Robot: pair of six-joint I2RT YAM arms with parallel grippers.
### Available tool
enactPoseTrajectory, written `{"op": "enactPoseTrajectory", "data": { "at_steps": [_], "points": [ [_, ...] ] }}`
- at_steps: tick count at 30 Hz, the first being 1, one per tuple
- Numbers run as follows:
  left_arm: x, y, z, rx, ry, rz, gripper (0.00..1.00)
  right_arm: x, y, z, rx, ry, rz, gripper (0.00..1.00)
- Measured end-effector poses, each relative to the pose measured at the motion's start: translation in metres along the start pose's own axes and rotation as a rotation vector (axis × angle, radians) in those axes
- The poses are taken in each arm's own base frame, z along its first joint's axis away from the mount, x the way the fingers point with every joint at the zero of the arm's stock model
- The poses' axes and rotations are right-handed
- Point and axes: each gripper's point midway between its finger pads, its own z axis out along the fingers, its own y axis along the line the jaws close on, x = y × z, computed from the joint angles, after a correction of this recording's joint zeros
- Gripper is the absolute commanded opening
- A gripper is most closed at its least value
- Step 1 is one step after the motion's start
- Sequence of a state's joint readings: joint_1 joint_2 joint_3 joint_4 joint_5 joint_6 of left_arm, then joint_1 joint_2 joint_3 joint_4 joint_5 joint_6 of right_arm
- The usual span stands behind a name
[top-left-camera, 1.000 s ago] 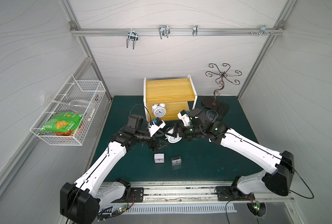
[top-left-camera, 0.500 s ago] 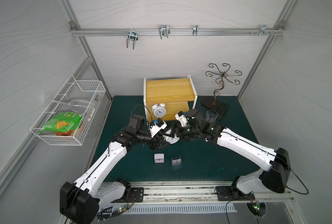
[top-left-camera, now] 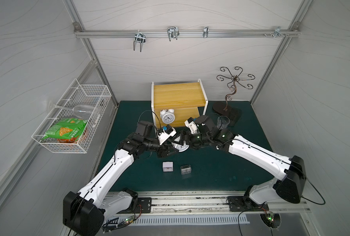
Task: Place the alarm clocks on the shelf by style
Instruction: Place the alarm on the shelf.
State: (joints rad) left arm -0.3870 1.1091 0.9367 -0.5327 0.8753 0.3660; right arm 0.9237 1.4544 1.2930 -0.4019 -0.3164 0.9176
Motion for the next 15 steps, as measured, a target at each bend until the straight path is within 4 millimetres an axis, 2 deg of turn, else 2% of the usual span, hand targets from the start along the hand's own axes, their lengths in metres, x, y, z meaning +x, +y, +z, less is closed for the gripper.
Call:
{"op": "enactPoseTrajectory", "data": {
  "at_steps": [12, 15],
  "points": [
    [-0.001, 0.0003, 0.0003, -0.002, -0.003, -0.006, 0.21, -0.0056, -0.0035, -0.0018, 0.03, -0.043, -0.006, 0.99],
    [0.0005, 0.0, 0.0005, -0.002, 0.003, -0.034, 0.2, -0.0099, -0.0045, -0.0071, 0.044, -0.081, -0.02, 0.99]
  ]
}}
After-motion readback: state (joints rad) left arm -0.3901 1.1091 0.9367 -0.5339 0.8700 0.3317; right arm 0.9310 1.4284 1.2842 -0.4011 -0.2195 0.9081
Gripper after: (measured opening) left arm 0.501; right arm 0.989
